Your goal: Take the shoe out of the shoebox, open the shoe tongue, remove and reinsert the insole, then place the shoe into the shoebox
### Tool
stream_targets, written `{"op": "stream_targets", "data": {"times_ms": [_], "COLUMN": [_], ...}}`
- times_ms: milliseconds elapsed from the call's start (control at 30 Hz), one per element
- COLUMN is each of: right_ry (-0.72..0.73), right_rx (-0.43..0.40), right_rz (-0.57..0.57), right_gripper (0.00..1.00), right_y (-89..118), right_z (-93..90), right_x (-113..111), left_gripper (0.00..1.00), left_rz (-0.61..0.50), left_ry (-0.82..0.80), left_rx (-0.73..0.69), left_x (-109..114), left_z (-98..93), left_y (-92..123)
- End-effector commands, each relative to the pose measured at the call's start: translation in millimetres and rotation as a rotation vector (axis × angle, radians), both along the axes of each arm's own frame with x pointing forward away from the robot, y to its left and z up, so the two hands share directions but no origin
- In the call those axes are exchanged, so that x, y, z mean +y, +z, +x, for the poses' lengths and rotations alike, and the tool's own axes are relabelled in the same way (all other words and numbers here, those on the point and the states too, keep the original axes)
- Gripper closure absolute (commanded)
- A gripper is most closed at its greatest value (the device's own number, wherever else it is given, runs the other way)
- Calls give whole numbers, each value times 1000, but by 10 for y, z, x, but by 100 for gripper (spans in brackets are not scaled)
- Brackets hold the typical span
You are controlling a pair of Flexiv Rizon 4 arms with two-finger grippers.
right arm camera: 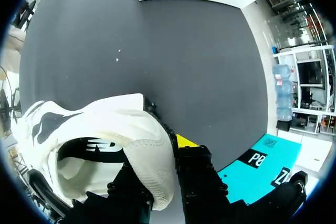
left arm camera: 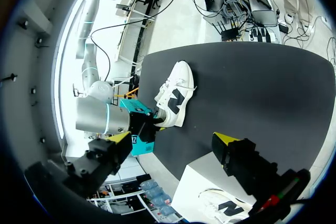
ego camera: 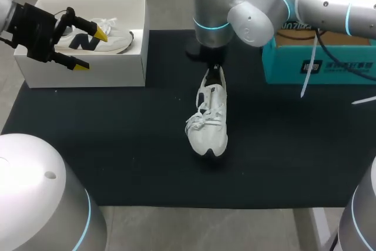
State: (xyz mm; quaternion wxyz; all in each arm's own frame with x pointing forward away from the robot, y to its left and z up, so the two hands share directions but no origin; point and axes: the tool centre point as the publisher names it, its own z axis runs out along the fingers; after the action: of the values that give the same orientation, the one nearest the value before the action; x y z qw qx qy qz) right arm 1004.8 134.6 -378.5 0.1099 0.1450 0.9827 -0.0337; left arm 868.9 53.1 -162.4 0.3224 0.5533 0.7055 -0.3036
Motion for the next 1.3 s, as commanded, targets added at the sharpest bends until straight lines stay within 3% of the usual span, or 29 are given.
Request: {"op": "stream_targets", "data": {"times_ms": [33, 267, 333, 533, 933, 1133, 1300], "right_ry": [59, 129, 115, 103, 123, 94, 108], "right_rx": [21, 2, 32, 34, -29, -39, -37], "right_rz": [-88, -141, -131, -120, -154, -88, -107], "right_gripper": [100, 100, 100, 100, 100, 100, 100], "right_y": [273, 929, 1119, 1532, 2263, 2621, 2792], "right_z": [42, 119, 170, 248, 321, 364, 379], "right_x": [0, -81, -123, -183, -302, -345, -373], "left_gripper": [0, 0, 0, 0, 0, 0, 0], "left_rz": [4, 4, 4, 4, 4, 4, 4], "left_ry": [1, 1, 1, 1, 1, 1, 1], "left_rx": [0, 0, 0, 0, 0, 0, 0], "left_x": [-2, -2, -2, -2, -2, -2, -2], "left_z": [-4, -4, -4, -4, -4, -4, -4], "left_y": [4, 4, 4, 4, 4, 4, 4]}}
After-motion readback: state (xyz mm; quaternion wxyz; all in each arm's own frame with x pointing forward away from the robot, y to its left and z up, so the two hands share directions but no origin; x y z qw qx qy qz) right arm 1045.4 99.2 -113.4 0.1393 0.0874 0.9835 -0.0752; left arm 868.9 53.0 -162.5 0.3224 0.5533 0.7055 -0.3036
